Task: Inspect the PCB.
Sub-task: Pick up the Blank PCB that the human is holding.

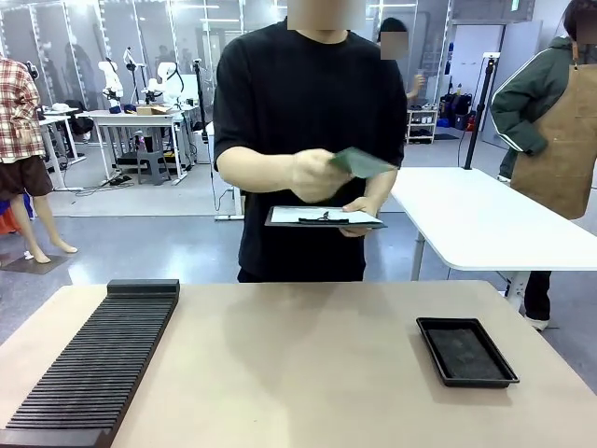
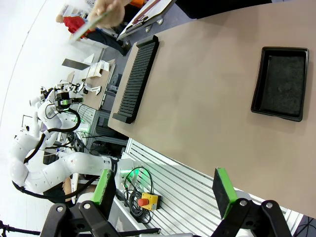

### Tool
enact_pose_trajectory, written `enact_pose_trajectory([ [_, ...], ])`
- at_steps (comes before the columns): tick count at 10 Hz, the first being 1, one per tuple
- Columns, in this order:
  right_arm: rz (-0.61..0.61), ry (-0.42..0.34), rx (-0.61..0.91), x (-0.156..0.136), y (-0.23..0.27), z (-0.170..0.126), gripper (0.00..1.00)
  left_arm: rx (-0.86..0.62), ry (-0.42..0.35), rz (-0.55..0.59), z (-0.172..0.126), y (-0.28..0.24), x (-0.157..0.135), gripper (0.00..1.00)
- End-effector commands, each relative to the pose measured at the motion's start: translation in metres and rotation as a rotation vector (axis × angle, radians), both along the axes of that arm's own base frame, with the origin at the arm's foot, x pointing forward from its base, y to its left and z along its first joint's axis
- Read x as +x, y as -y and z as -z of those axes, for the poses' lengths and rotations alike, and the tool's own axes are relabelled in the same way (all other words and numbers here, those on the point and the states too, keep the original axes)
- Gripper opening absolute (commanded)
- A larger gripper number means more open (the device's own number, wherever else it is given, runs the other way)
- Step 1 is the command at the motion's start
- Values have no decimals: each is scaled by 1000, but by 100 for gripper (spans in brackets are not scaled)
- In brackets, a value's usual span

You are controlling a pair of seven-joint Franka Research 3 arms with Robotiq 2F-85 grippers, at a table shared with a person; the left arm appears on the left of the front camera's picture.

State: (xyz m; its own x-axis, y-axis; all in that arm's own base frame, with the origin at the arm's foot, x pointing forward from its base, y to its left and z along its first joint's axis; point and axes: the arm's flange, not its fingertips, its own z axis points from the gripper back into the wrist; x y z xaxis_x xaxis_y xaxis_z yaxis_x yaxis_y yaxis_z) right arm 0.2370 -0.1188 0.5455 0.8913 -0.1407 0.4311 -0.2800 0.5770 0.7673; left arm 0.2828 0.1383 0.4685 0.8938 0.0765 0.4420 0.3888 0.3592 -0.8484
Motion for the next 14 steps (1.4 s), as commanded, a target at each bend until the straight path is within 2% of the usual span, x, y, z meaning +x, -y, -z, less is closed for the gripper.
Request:
enact_pose_trajectory([
  [1,-11,18,4,0,0,-1,100,8,-17,4,-5,-1,2,100],
  [8,0,1,0,0,0,0,100,8,-17,4,-5,-1,2,100],
  [10,7,-137,104,18,-21,-15,100,8,-17,4,-5,-1,2,100],
  [12,-28,-242,184,41,-50,-21,100,8,-17,4,-5,-1,2,100],
  [14,-36,-291,249,63,-76,-25,100,8,-17,4,-5,-1,2,100],
])
